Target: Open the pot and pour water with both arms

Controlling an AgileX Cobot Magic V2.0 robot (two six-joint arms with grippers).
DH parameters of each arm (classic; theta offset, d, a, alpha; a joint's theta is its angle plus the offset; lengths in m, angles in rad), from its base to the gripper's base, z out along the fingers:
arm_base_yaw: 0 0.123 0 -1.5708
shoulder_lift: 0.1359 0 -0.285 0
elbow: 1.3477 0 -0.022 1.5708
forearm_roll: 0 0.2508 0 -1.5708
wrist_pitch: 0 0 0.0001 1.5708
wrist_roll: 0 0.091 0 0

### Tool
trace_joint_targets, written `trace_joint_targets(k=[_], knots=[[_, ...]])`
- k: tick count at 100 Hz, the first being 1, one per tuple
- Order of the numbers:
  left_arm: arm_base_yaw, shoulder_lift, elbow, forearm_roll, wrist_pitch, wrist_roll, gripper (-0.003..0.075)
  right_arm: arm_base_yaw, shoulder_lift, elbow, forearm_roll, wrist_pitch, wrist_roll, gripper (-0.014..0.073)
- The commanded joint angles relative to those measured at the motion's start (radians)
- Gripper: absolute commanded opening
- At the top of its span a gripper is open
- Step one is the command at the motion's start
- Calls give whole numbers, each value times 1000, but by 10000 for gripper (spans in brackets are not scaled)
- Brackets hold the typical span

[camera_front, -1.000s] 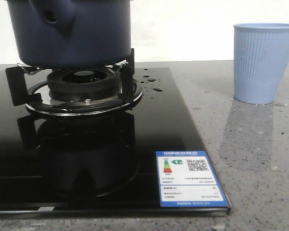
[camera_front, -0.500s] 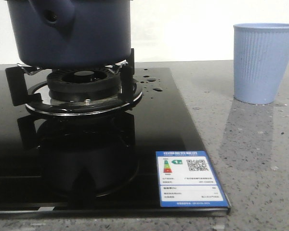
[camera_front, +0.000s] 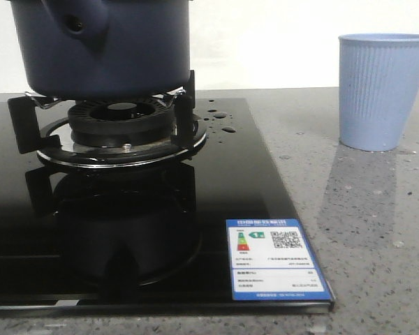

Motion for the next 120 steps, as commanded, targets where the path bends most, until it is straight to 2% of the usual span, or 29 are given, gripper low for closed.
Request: trace_joint_targets(k=[1, 10, 28, 38, 52, 62, 73, 93, 100, 105, 111, 120], knots=[[1, -25, 39, -56, -91, -8, -19, -6, -22, 6, -155, 3, -16, -73], [1, -25, 39, -152, -129, -8, -19, -6, -22, 6, -218, 17, -16, -73], [1, -25, 39, -306, -152, -8, -20, -6, -22, 6, -220, -1, -14, -73], [1, -25, 39, -306, -152, -8, -19, -6, -22, 1, -220, -165, 28, -73], [1, -25, 39, -306, -153, -8, -20, -6, -22, 1, -220, -518, 193, -73], [1, -25, 39, -306, -153, -8, -19, -6, -22, 1, -220, -734, 195, -73], [1, -25, 39, -306, -153, -8, -20, -6, -22, 1, -220, -881, 195, -73], [1, -25, 39, -306, -153, -8, -20, -6, -22, -4, -214, -976, 195, -73], [1, -25, 39, -309, -160, -8, -20, -6, -22, -4, -197, -1050, 223, -73], [1, -25, 39, -340, -175, -8, -20, -6, -22, -4, -145, -1054, 267, -73], [1, -25, 39, -408, -209, -8, -20, -6, -22, -4, -53, -1045, 382, -73], [1, -25, 39, -568, -274, -8, -20, -6, -22, -4, 34, -948, 483, -73]])
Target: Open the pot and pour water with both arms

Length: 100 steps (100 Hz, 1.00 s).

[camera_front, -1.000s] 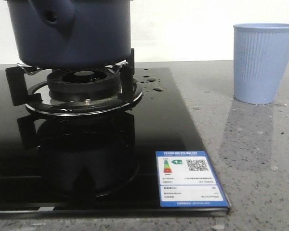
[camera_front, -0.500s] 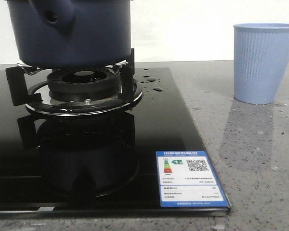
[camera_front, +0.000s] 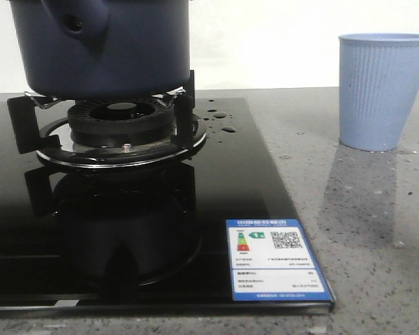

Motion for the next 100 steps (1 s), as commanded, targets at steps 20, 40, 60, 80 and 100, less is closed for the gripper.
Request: trace_joint_targets(k=[20, 40, 60, 80, 100], knots=[[1, -25, 39, -344, -301, -6, -19, -4, -22, -18, 435, 469, 359, -73], [1, -25, 39, -501, -328, -6, -20, -4, -17, -29, 572, 475, 359, -73], [1, -25, -5, -539, -218, -6, -20, -4, 71, -139, 630, 566, 359, -73], [1, 68, -170, -365, 78, 16, -20, 41, 336, -406, 601, 765, 359, -73], [1, 306, -386, -355, 296, 311, -19, 226, 582, -641, 603, 1010, 354, -73]])
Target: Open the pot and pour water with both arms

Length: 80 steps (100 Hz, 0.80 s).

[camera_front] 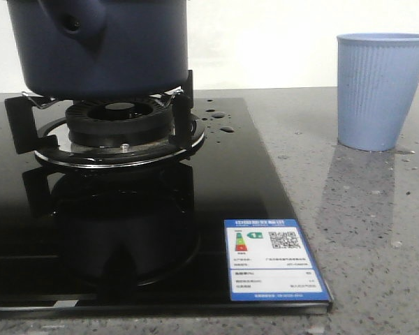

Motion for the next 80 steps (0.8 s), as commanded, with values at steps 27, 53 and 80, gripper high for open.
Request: trace_joint_targets(k=[27, 53, 80], knots=[[1, 374, -351, -380, 329, 685, -18, 285, 206, -237, 89, 208, -5, -73], [-3, 578, -494, -716, 666, 1019, -19, 335, 187, -324, 398, 231, -188, -73], [-45, 750, -603, -679, 689, 1161, -18, 335, 187, -365, 542, 231, -552, -73]])
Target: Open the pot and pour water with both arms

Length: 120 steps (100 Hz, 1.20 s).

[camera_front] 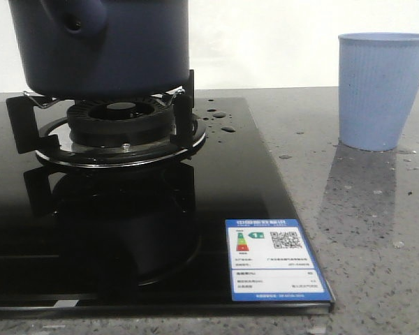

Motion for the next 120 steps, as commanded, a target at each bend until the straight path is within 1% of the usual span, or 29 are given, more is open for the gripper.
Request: trace_joint_targets(k=[1, 11, 14, 19, 20, 21, 23, 26, 27, 28, 29, 30, 31, 33, 34, 38, 40, 41, 45, 53, 71, 79, 96, 120], knots=[[-16, 61, -66, -63, 31, 53, -19, 1, -3, -36, 17, -64, -140, -73], [-19, 122, -113, -63, 33, 96, -15, 1, -3, -36, 17, -64, -283, -73], [-19, 137, -122, -63, 33, 112, -8, 1, -3, -36, 13, -64, -297, -73], [-19, 160, -141, -61, 31, 156, 36, 1, -3, -36, -5, -64, -306, -73], [-19, 166, -149, -61, 31, 169, 70, 1, -3, -36, -10, -64, -306, -73], [-19, 169, -149, -61, 31, 174, 70, 1, -3, -36, -13, -64, -306, -73], [-19, 178, -160, -61, 31, 192, 130, 1, -3, -36, -19, -64, -306, -73], [-19, 190, -169, -61, 27, 194, 183, 1, -3, -36, -29, -64, -306, -73], [-19, 193, -174, -59, 27, 194, 224, 1, -3, -36, -33, -64, -306, -73], [-19, 199, -177, -59, 24, 194, 246, 1, -3, -36, -35, -64, -306, -73], [-19, 202, -182, -59, 22, 194, 291, 1, -3, -36, -37, -64, -306, -73], [-19, 208, -185, -59, 20, 194, 314, 1, -3, -36, -40, -64, -306, -73], [-19, 211, -190, -59, 15, 194, 361, 1, -3, -36, -39, -64, -306, -73], [-19, 220, -194, -59, 7, 194, 408, 1, -3, -36, -42, -64, -306, -73], [-19, 223, -198, -61, 3, 194, 454, 1, -3, -36, -42, -64, -306, -73], [-19, 240, -210, -64, -15, 194, 571, 1, -3, -36, -42, -64, -306, -73], [-19, 249, -214, -64, -24, 194, 602, 1, -3, -36, -42, -64, -306, -73], [-19, 252, -217, -64, -27, 194, 629, 1, -3, -36, -42, -64, -306, -73], [-19, 270, -228, -64, -40, 194, 681, 1, -3, -36, -44, -64, -306, -73], [-19, 312, -249, -64, -43, 199, 689, 1, -3, -36, -46, -66, -306, -73], [-19, 420, -311, -102, -37, 289, 620, 1, -3, -36, -73, -66, -306, -73], [-19, 471, -335, -130, -30, 319, 618, 1, -3, -36, -74, -66, -306, -73], [-19, 567, -382, -132, 37, 319, 618, 1, -3, -36, -74, -66, -306, -73], [-19, 619, -399, -132, 71, 321, 618, 1, -3, -36, -75, -73, -306, -73]])
